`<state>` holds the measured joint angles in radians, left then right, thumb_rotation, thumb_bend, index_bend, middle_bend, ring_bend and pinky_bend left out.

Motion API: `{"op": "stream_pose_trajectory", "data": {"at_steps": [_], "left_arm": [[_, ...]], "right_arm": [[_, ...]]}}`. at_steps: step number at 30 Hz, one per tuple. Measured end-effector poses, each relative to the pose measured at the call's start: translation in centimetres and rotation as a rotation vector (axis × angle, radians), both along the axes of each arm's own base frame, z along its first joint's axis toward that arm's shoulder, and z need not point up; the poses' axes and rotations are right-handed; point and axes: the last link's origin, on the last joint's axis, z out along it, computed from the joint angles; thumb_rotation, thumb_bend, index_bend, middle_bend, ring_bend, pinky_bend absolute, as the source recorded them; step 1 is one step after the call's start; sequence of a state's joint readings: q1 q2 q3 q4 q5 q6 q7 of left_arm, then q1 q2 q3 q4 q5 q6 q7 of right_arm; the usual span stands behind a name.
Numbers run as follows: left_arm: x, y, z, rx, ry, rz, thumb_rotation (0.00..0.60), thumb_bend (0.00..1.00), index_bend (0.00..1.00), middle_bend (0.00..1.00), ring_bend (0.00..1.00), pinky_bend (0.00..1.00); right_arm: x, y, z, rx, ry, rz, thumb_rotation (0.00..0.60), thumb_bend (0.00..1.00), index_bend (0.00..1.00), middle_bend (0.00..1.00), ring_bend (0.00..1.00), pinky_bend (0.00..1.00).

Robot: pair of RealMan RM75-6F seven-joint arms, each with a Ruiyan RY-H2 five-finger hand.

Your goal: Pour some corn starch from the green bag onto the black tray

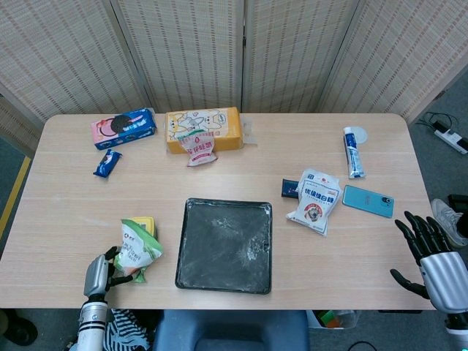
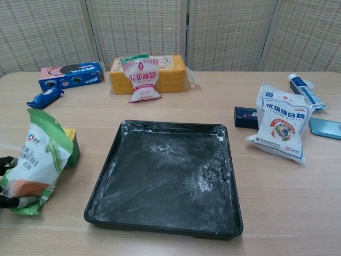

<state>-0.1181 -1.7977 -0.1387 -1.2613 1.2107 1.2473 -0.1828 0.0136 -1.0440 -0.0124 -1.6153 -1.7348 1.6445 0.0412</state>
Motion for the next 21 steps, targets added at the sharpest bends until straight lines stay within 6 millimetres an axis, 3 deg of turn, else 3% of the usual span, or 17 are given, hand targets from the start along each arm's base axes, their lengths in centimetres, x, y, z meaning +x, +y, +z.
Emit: {"op": "stream_pose_trajectory", "data": {"at_steps": [11,21], "left_arm": [[0.2,-0.4,1.0,-0.003,0.02,-0.024,0.6,0.27,0.57,0.7,1.0,1.0],[2.4,-1.0,3.5,0.036,0.129,-0.098,0.6,0.28,0.58,0.72,1.0,1.0]], "right_arm": [[0.0,0.0,-0.1,0.0,0.002,-0.002,0.6,0.21,0.0,0.0,0.0,0.0],[0.0,-0.1,-0.4,0.005,0.011,-0.008,0.6,0.21,0.0,0.0,0.0,0.0]]}}
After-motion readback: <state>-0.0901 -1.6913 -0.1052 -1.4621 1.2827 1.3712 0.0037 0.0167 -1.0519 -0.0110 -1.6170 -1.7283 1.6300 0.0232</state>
